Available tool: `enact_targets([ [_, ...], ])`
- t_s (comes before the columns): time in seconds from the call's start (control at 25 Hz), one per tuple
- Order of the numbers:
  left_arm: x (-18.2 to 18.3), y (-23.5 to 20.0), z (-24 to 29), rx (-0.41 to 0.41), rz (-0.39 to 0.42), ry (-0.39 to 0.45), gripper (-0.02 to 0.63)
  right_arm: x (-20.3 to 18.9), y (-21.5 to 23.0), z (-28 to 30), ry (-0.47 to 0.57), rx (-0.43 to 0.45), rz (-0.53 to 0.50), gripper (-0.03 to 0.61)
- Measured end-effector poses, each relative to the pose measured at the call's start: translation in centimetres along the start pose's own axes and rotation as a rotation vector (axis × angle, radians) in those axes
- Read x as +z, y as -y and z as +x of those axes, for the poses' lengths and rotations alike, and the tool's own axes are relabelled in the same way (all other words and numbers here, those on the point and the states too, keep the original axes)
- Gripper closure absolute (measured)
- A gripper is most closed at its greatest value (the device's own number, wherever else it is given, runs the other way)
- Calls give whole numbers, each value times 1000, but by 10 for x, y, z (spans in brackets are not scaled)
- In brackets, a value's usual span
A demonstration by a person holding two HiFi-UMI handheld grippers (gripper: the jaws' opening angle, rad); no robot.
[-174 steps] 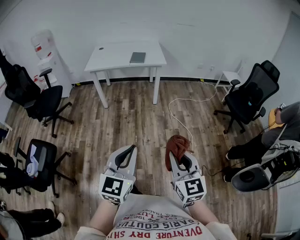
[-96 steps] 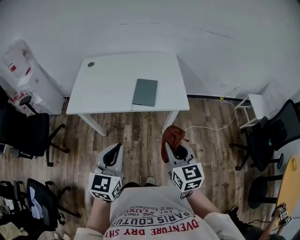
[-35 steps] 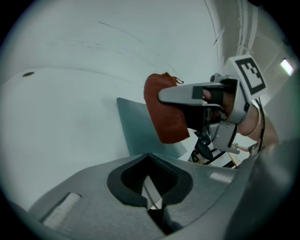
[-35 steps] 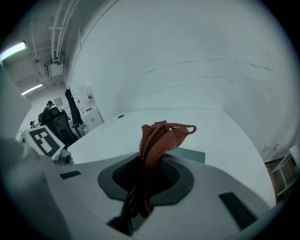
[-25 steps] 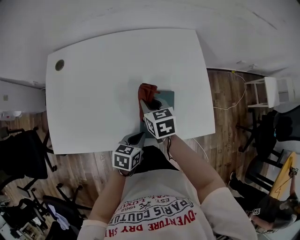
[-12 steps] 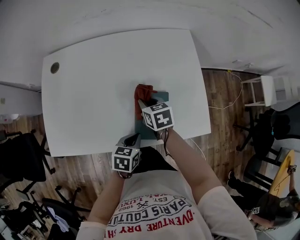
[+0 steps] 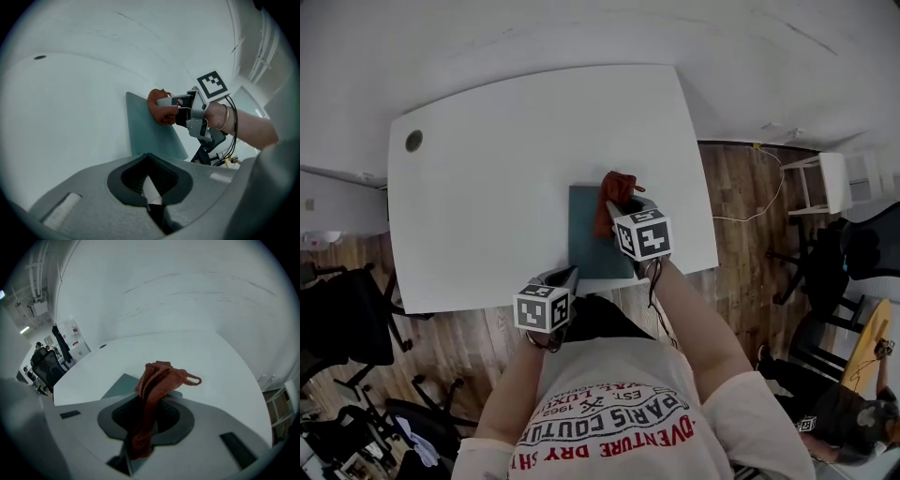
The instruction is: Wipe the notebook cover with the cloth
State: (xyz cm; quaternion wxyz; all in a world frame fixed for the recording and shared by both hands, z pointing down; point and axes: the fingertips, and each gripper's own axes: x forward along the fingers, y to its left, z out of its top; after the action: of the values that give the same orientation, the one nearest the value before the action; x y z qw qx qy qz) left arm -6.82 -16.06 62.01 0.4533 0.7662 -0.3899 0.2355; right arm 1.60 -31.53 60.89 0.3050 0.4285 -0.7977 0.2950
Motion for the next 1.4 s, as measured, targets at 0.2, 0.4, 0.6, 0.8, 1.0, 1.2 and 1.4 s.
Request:
enact_targets([
  [0.2, 0, 2, 1, 14, 35, 7, 604, -12, 24, -16, 2, -43, 16, 494],
  [0.4, -2, 5, 1, 35, 128, -7, 604, -26, 49, -34, -16, -117, 37, 497],
  [0.6, 0, 3, 1, 22, 141, -13, 604, -23, 41, -52, -4, -129, 27, 505],
  [0.8, -3, 4, 1, 5, 133, -15, 604, -8, -17, -64, 46, -9, -39, 505],
  [1.0, 0, 3, -2, -51, 95, -5, 604, -4, -85, -48, 52, 148, -9, 505],
  [1.2, -1, 5, 0, -33, 143, 7, 604, -20, -122, -26, 20, 212, -13, 505],
  [1.4, -1, 5, -1, -31, 169, 11, 604, -38, -113, -4, -26, 162, -70, 505],
])
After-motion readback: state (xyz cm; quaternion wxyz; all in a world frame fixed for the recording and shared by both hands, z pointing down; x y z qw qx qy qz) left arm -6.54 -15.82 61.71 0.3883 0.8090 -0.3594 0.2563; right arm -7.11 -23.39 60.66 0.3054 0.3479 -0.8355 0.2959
